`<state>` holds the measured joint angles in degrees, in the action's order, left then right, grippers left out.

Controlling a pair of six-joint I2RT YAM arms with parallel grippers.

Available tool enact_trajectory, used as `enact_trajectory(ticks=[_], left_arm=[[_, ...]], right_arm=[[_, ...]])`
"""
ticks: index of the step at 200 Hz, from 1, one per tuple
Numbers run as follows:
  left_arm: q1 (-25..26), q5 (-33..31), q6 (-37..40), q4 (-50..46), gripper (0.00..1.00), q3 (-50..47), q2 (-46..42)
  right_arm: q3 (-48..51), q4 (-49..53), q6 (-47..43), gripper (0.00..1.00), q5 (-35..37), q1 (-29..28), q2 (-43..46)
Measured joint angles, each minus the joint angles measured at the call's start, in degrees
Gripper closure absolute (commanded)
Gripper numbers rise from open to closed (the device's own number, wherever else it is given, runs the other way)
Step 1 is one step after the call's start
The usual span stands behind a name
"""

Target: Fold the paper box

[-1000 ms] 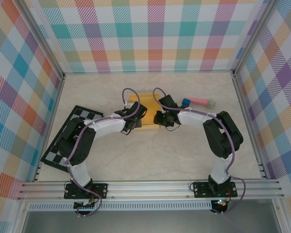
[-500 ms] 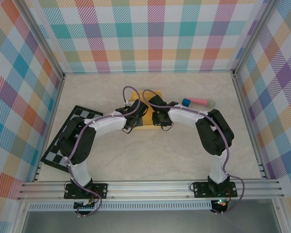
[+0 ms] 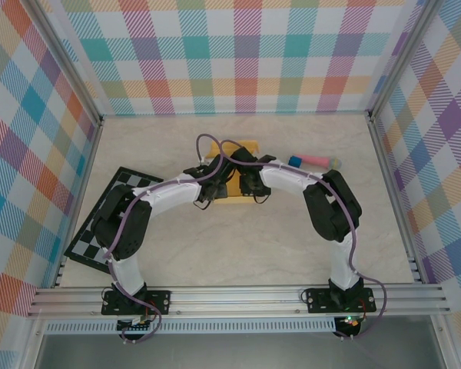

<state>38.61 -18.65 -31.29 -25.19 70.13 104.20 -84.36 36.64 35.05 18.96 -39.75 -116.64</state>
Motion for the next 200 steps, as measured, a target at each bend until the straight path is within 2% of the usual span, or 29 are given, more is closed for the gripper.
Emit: enact_trajectory(ticks=[13, 38, 69, 83, 98, 126, 148, 181, 200], left_arm=[[0.00, 0.11, -0.02, -0.28, 0.93, 0.07, 0.02], [0.00, 0.46, -0.24, -0.57, 0.91, 0.22, 0.33], [0.00, 2.21, -0.83, -0.59, 0.73, 0.33, 0.28], [0.00, 3.32, -0.87, -0.35, 0.53, 0.33, -0.17], [0.00, 4.79, -1.25, 0.11, 0.41, 0.26, -1.75], [0.00, 7.26, -1.33, 1.29, 0.36, -1.09, -9.01], [-0.28, 8.57, -1.44, 1.55, 0.31, -3.43, -16.44], [-1.51, 8.55, -2.12, 1.64, 0.15, -9.09, -29.53], [-3.21, 8.72, -2.25, 3.26, 0.11, -12.50, -36.74]], right_arm=[[-0.13, 0.52, -0.24, 0.91, 0.57, -0.22, -0.07], [-0.13, 0.90, -1.25, 0.98, 1.22, -0.55, -0.07], [-0.07, 1.01, -1.64, 1.00, 1.55, -0.59, -0.07], [0.07, 0.92, -1.70, 1.00, 1.68, -0.66, -0.04], [0.37, 0.55, -1.75, 1.00, 1.73, -0.74, 0.13], [4.35, -2.60, -3.93, 1.00, -0.20, -0.46, 2.75], [9.86, -5.42, -6.69, 1.00, -6.01, 1.14, 7.15], [16.09, -9.44, -10.82, 1.00, -15.56, 7.10, 13.68], [18.03, -12.04, -12.72, 1.00, -21.00, 11.08, 17.53]])
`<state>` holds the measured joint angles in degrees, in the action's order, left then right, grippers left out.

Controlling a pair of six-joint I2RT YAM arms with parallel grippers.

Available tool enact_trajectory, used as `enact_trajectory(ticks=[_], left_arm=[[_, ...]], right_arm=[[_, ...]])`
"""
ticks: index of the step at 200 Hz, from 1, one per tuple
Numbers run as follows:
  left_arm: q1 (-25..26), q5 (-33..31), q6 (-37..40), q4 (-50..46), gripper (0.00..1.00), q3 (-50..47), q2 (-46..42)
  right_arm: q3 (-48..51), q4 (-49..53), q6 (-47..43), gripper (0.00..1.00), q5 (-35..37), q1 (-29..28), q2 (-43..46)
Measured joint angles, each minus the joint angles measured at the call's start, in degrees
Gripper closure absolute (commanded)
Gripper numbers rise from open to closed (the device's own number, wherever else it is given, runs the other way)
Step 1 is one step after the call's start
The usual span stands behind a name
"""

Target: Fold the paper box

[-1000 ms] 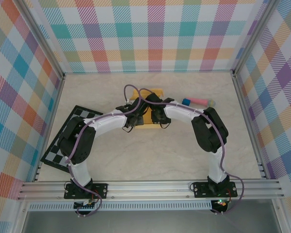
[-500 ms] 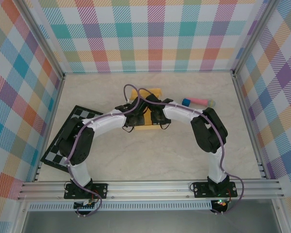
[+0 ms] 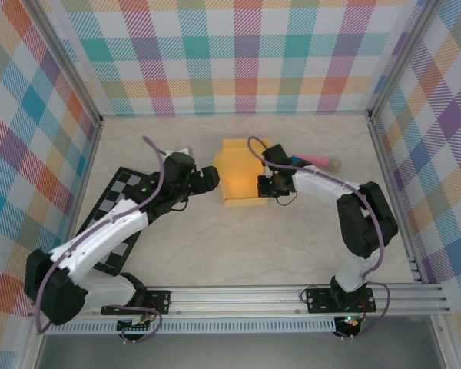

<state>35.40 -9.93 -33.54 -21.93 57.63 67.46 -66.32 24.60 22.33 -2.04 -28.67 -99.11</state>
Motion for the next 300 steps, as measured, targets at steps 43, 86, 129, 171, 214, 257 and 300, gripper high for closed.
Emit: enact_trajectory(ticks=[43, 86, 129, 171, 214, 257, 300], left_arm=[[-5.14, 8.33, 4.11, 12.81, 0.02, -9.77, -7.65], [-5.22, 25.14, 6.88, 27.26, 0.01, -12.07, -1.20], [-3.21, 36.17, 17.66, 44.89, 0.00, -17.84, 0.13], [-2.10, 38.51, 32.92, 51.08, 0.00, -25.20, -4.81], [-1.79, 39.87, 46.49, 51.93, 0.00, -26.32, -5.68], [-0.96, 38.07, 52.87, 58.88, 0.00, -25.51, 5.46], [-0.92, 37.05, 53.99, 65.90, 0.00, -19.28, 15.47]], right_arm=[[2.99, -6.56, -2.97, 1.00, -8.22, 5.90, 8.26], [10.16, -16.50, -12.04, 1.00, -18.69, 6.73, 16.76], [9.99, -18.71, -14.23, 1.00, -24.41, 7.41, 17.97], [9.97, -22.14, -11.10, 1.00, -30.40, 8.55, 18.05], [9.97, -26.21, -4.61, 1.00, -38.21, 12.83, 18.93], [10.10, -29.94, 2.49, 1.00, -41.57, 12.44, 19.61], [10.86, -31.23, 5.60, 1.00, -42.27, 8.72, 23.78]])
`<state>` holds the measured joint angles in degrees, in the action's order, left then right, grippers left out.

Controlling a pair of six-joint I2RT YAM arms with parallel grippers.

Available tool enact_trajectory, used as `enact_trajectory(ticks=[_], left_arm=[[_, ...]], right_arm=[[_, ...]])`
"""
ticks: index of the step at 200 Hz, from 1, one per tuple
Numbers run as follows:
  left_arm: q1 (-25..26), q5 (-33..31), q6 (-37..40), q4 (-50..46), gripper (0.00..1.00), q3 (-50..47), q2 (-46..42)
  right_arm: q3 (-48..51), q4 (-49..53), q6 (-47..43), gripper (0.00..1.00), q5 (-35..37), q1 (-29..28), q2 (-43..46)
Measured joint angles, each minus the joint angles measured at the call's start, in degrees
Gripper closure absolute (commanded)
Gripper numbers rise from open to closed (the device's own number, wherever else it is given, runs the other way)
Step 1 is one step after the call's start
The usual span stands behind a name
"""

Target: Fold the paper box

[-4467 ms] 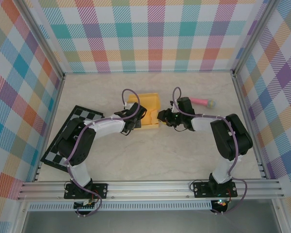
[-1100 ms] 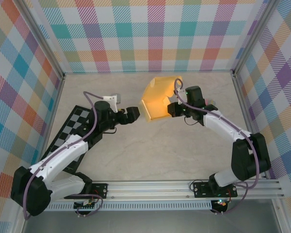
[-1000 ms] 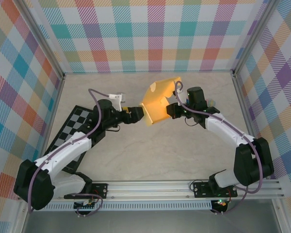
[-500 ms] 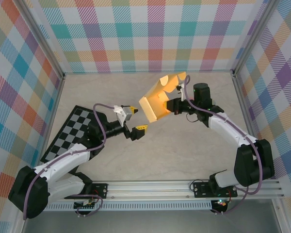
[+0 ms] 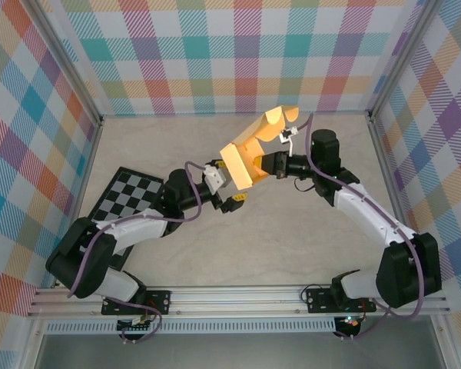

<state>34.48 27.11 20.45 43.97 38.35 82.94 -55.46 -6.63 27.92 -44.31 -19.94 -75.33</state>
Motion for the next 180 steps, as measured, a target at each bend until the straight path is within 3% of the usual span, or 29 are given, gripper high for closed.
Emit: enact_trajectory(ticks=[29, 45, 66, 86, 119, 141, 160, 180], left_arm=[[-1.95, 2.78, -1.11, 4.76, 0.00, 2.43, 0.24], [-5.55, 4.66, -3.15, 6.12, 0.03, 2.69, 0.20], [-12.63, 5.42, -8.35, 5.29, 0.04, 3.23, 0.20], [-16.28, 4.96, -11.58, -0.59, 0.05, 7.02, 0.39], [-14.95, 4.81, -18.27, -5.57, 0.05, 13.66, 2.25], [-11.15, 4.46, -18.82, -9.94, 0.05, 14.29, 2.99], [-7.76, 4.72, -18.69, -12.94, 0.05, 14.32, 4.55], [-7.52, 4.20, -19.19, -14.99, 0.05, 14.29, 5.97]], right_arm=[[0.87, 1.75, -1.07, 1.00, -0.13, -0.02, 2.05], [0.87, 4.90, -4.09, 1.00, 0.35, 0.04, 2.54], [0.72, 10.73, -11.30, 1.00, 1.14, 0.02, 2.45], [-0.02, 16.44, -20.55, 1.00, 1.73, -0.11, 1.81], [-3.34, 24.13, -36.41, 1.00, 5.33, -1.88, -0.22], [-6.58, 27.56, -45.53, 1.00, 9.70, -4.07, -3.17], [-7.69, 29.62, -50.82, 1.00, 12.59, -5.46, -5.66], [-7.76, 31.28, -53.57, 1.00, 13.99, -5.57, -7.82]])
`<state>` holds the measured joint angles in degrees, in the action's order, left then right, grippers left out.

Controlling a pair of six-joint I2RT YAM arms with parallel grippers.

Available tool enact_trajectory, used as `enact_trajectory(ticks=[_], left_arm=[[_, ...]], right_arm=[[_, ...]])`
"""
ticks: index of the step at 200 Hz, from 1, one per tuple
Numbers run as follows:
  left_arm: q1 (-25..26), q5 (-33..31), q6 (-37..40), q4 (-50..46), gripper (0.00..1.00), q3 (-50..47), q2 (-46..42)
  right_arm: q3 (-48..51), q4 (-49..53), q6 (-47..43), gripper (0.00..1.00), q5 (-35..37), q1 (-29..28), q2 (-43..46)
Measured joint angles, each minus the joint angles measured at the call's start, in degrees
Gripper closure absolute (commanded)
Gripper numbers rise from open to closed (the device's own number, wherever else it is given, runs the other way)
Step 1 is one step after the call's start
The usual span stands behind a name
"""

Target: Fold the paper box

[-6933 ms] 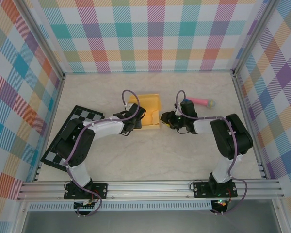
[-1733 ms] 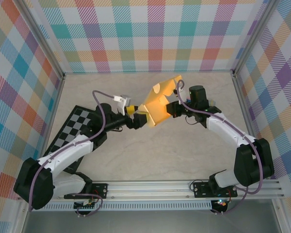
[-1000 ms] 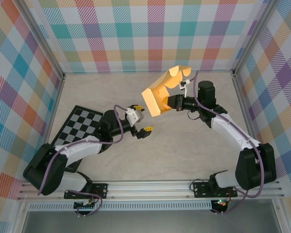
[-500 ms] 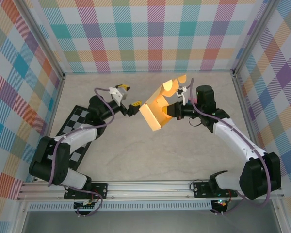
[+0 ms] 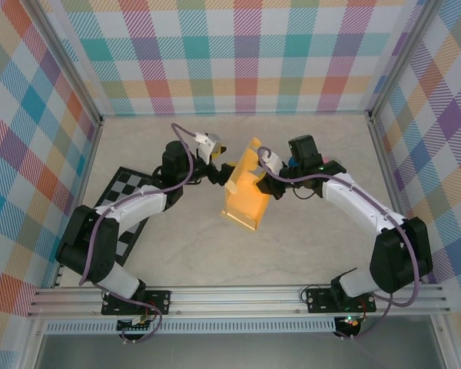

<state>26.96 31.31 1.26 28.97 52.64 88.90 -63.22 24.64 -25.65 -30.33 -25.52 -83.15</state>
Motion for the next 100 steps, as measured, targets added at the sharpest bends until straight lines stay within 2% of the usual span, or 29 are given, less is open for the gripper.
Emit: enact_trajectory(ticks=[48, 100], left_arm=[[0.66, -1.01, -0.70, -2.05, 0.05, -0.02, 1.27], [1.11, -4.63, -1.64, -1.75, 0.03, 0.02, 4.76]], right_arm=[[-0.04, 0.37, -1.22, 1.00, 1.46, -0.44, -1.70], [0.24, 0.55, -2.03, 1.00, 6.25, -0.63, -3.87]])
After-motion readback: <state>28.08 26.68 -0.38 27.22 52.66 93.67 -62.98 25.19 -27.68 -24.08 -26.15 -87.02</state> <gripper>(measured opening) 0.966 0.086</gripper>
